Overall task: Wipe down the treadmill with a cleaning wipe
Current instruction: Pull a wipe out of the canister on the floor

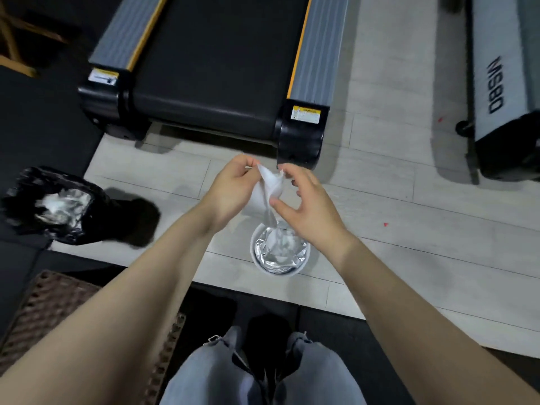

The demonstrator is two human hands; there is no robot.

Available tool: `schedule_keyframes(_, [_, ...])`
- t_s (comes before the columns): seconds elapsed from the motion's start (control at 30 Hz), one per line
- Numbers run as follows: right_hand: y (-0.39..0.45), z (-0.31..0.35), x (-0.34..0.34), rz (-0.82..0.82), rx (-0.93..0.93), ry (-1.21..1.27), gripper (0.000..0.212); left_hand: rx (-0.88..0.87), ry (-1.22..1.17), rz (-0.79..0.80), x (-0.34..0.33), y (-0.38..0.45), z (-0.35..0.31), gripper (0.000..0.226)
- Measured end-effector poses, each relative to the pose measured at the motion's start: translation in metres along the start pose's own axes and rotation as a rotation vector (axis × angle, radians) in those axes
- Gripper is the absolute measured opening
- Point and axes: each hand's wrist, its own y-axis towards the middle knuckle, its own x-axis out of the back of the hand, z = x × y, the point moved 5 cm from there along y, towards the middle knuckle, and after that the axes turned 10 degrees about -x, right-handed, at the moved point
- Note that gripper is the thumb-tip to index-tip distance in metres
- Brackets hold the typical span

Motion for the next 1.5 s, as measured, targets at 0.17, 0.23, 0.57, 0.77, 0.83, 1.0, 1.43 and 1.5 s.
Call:
schedule_keyframes(0.17, [-0.053,0.094,0.077,-0.21,0.047,-0.258,0.054,-0.001,0.045,0.091,0.003,-0.034,-0.108,0.014])
schedule_keyframes(0.23, [-0.073,0.131,0.106,-0.305,0.105,-0.306,0.029,-0.024,0.059,0.131,0.004,-0.047,-0.15,0.014])
schedule_keyframes(0.57, [-0.145,0.227,0.236,-0.185,-0.372,0.263,0.028,-0.032,0.068,0.314,0.018,-0.099,-0.306,0.041])
schedule_keyframes(0.77, [-0.175,0.257,0.275,-0.064,-0.414,0.325,0.016,0.007,-0.17,0.224,0.009,-0.108,-0.344,0.052])
schedule_keyframes(0.83, [-0.177,0.267,0.284,0.017,-0.328,0.348,0.014,0.035,-0.27,0.196,-0.005,-0.111,-0.354,0.051])
schedule_keyframes(1.0, [-0.163,0.257,0.32,0.057,-0.337,0.747,0.013,0.109,-0.498,0.202,-0.058,-0.107,-0.371,0.053])
schedule_keyframes(1.43, [-0.093,0.169,0.459,0.003,-0.347,0.478,0.01,0.188,-0.669,0.375,-0.203,-0.05,-0.428,0.06])
schedule_keyframes(1.5, [-0.08,0.161,0.476,-0.047,-0.342,0.382,0.013,0.151,-0.616,0.432,-0.213,-0.039,-0.438,0.052])
